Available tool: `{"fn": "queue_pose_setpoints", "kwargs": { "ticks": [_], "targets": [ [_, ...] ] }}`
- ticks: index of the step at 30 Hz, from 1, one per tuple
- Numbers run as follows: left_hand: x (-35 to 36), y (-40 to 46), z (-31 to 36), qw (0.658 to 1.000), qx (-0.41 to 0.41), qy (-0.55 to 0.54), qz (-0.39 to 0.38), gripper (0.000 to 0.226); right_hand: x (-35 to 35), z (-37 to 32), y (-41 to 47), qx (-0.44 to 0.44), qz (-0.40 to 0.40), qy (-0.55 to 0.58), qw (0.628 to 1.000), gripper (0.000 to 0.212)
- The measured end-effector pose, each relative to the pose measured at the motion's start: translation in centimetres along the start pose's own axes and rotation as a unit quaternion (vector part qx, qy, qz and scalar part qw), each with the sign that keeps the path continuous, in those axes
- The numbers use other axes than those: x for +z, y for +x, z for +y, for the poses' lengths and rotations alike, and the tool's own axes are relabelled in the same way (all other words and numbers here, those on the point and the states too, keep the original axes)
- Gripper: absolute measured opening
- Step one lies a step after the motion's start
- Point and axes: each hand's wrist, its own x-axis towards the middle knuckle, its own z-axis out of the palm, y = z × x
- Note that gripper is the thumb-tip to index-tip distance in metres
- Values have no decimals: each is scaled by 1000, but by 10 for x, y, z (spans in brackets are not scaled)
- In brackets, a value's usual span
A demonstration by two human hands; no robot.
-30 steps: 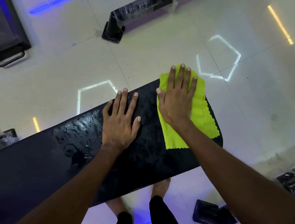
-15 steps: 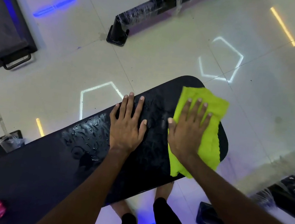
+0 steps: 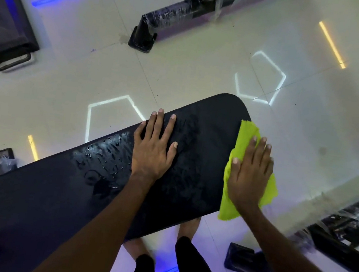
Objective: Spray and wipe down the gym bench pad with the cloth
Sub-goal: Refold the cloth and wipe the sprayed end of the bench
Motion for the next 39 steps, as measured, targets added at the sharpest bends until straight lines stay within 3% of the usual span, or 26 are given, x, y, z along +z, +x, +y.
{"fn": "queue_pose_setpoints", "kwargs": {
  "ticks": [3,5,8,11,13,17,19,22,25,29,32,34,37,39],
  "targets": [
    [0,0,1,1000,-3,-4,5,69,13,-36,-33,87,-7,-1,996,78],
    [1,0,0,1000,2,-6,9,69,19,-68,-34,75,-8,-6,997,83],
    [2,0,-1,1000,8,-4,15,69,23,-78,-9,-87,-34,-29,995,83],
    [4,0,-3,1000,8,-6,17,68,13,-44,40,-251,-36,-33,967,74],
    [5,0,-3,1000,10,-5,13,68,6,-20,59,-272,-28,-39,961,69],
    [0,-1,-2,1000,8,-5,2,68,6,2,18,-68,19,-11,997,66],
    [-2,-1,-1,1000,6,-2,1,68,12,-12,-19,39,29,4,999,68],
    [-2,1,0,1000,4,-4,6,68,22,-61,-44,105,12,13,994,78],
    [-3,0,0,1000,6,-4,2,68,28,-76,-40,21,-17,-16,999,81],
    [-16,1,1,999,12,-24,-29,66,14,-16,-15,-169,-25,-24,985,71],
    [-29,-3,-7,995,-6,-95,-37,65,9,-14,-7,-116,-6,-30,993,72],
    [-36,-20,-26,992,-65,-108,-9,62,13,-43,-6,-78,-1,-53,996,75],
    [-38,-61,-63,984,-156,-85,14,62,18,-82,6,-142,-11,-57,988,78],
    [-33,-82,-80,983,-174,-53,-2,64,21,-100,20,-209,-19,-71,975,80]
  ]
}}
